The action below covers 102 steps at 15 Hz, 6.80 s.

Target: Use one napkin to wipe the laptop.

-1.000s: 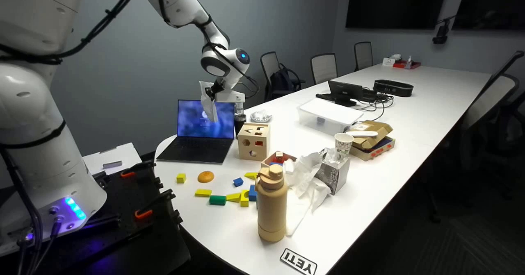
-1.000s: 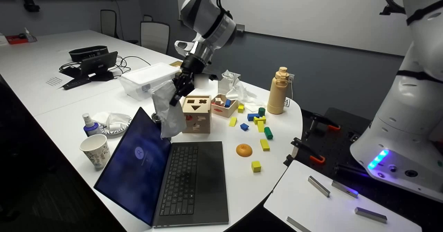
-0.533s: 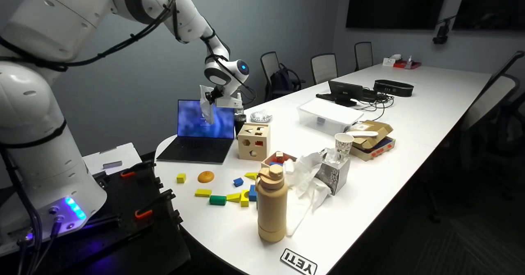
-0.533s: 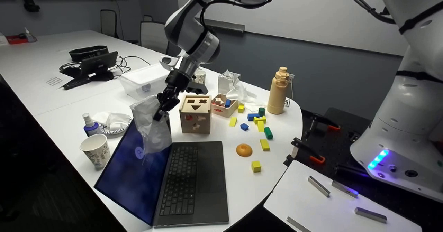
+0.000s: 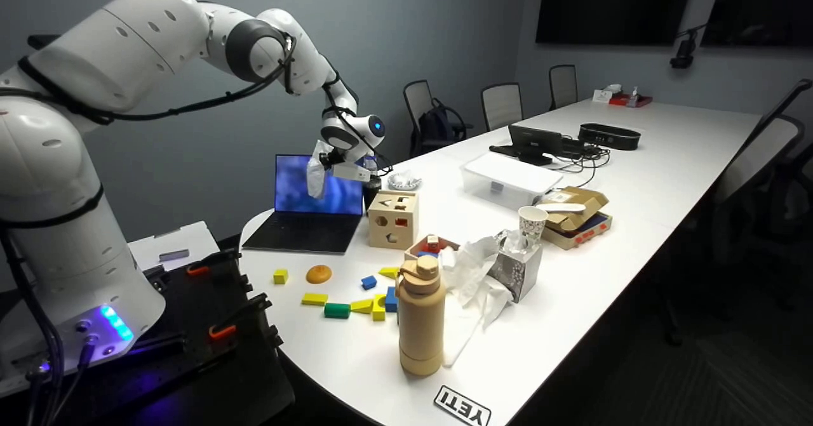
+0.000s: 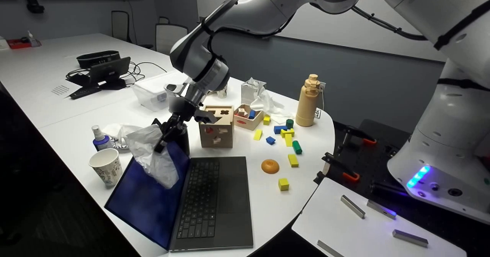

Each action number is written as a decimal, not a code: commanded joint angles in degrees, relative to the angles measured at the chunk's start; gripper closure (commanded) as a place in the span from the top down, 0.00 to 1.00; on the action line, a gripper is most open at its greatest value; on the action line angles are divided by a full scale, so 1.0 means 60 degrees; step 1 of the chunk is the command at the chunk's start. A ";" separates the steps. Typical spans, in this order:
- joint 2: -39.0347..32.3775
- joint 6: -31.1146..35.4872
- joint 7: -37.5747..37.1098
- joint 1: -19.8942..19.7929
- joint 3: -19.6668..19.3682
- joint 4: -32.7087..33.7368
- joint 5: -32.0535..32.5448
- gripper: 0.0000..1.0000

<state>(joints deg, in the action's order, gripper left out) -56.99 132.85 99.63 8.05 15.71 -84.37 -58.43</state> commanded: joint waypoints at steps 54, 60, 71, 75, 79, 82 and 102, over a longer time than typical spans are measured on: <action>-0.0050 0.3010 -0.9518 -0.2510 0.4394 -0.1494 0.9668 0.00; -0.1101 0.0172 -0.7672 -0.1809 0.4455 0.0683 0.9173 0.00; -0.1676 -0.2864 -0.7690 -0.0527 0.3990 0.2828 0.7782 0.00; -0.1457 -0.2335 -0.9459 -0.0508 0.3568 0.2495 0.7672 0.00; -0.1407 -0.1841 -1.0572 -0.0503 0.3241 0.2436 0.7795 0.00; -0.1219 -0.1279 -1.1188 -0.0525 0.3039 0.2167 0.7819 0.00; 0.0581 0.1306 -1.3223 -0.0175 0.2111 0.0105 0.7783 0.00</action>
<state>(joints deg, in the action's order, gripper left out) -56.78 139.38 18.31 6.14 28.98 -80.71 -10.80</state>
